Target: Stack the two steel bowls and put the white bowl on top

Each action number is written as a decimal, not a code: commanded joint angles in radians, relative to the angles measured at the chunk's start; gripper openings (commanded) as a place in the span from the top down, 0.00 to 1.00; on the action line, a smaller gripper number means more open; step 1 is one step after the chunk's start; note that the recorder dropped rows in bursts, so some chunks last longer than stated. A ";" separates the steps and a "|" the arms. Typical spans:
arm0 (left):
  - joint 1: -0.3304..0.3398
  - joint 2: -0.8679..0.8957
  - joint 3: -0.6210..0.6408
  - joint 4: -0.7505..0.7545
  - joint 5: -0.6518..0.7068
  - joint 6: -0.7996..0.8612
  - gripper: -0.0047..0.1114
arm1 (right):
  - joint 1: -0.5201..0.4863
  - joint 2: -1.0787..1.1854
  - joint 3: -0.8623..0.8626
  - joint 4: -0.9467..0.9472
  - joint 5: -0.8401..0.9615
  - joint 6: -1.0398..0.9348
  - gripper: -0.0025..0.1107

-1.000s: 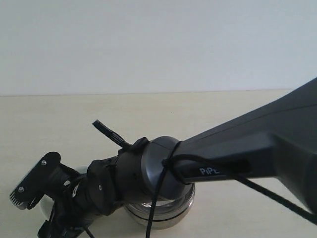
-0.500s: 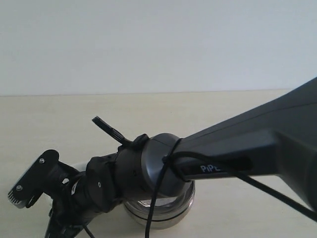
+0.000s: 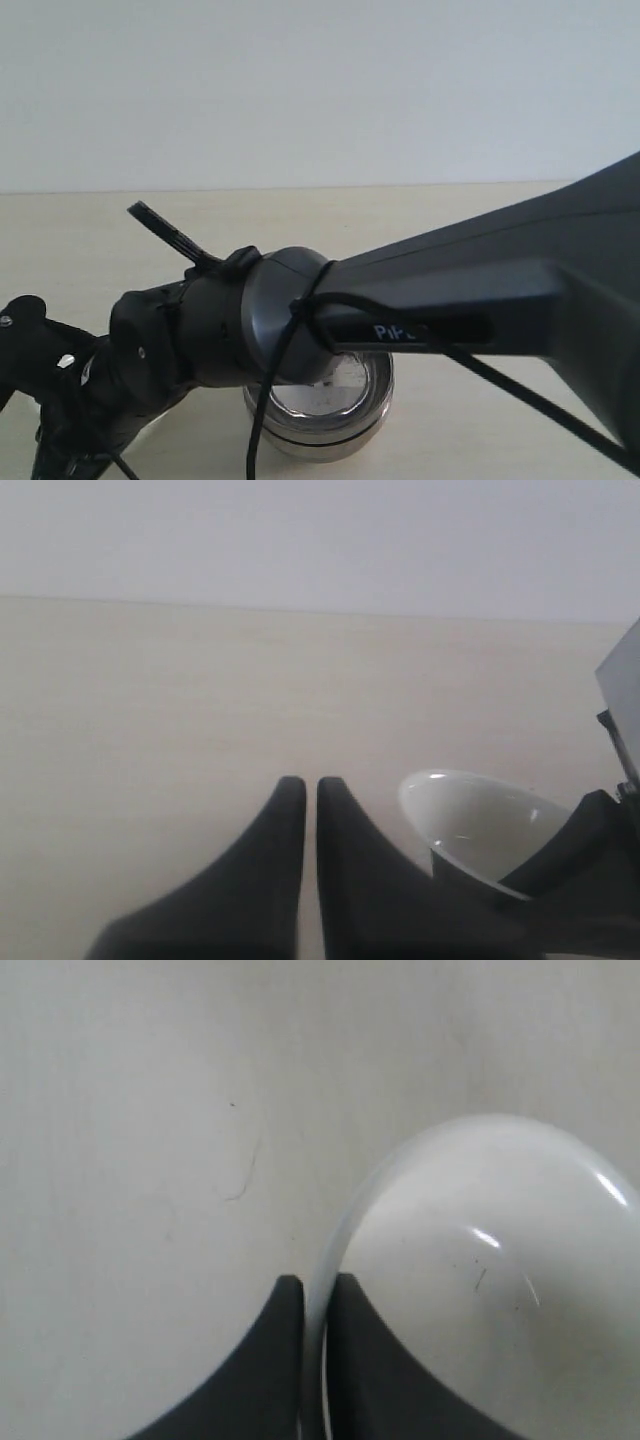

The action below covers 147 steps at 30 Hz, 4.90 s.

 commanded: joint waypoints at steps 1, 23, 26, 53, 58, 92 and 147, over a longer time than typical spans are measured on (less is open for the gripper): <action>-0.005 -0.003 0.003 0.000 -0.009 -0.005 0.93 | 0.005 -0.002 -0.028 -0.050 0.028 0.010 0.98; -0.005 -0.003 0.003 0.000 -0.007 -0.005 0.93 | -0.037 -0.310 0.054 -0.939 0.408 0.842 0.98; -0.005 -0.003 0.003 0.000 -0.007 -0.005 0.93 | -0.074 -0.378 0.175 -0.934 0.354 0.887 0.98; -0.005 -0.003 0.003 0.000 -0.007 -0.005 0.93 | -0.075 -0.383 0.490 -0.879 0.062 0.978 0.98; -0.005 -0.003 0.003 0.000 -0.007 -0.005 0.93 | -0.075 -0.385 0.488 -0.879 0.070 0.985 0.89; -0.005 -0.003 0.003 0.000 -0.007 -0.005 0.93 | -0.048 -0.543 0.556 -0.760 0.026 1.095 0.98; -0.005 -0.003 0.003 0.000 -0.007 -0.005 0.93 | -0.023 -0.491 0.629 -0.731 -0.140 1.096 0.98</action>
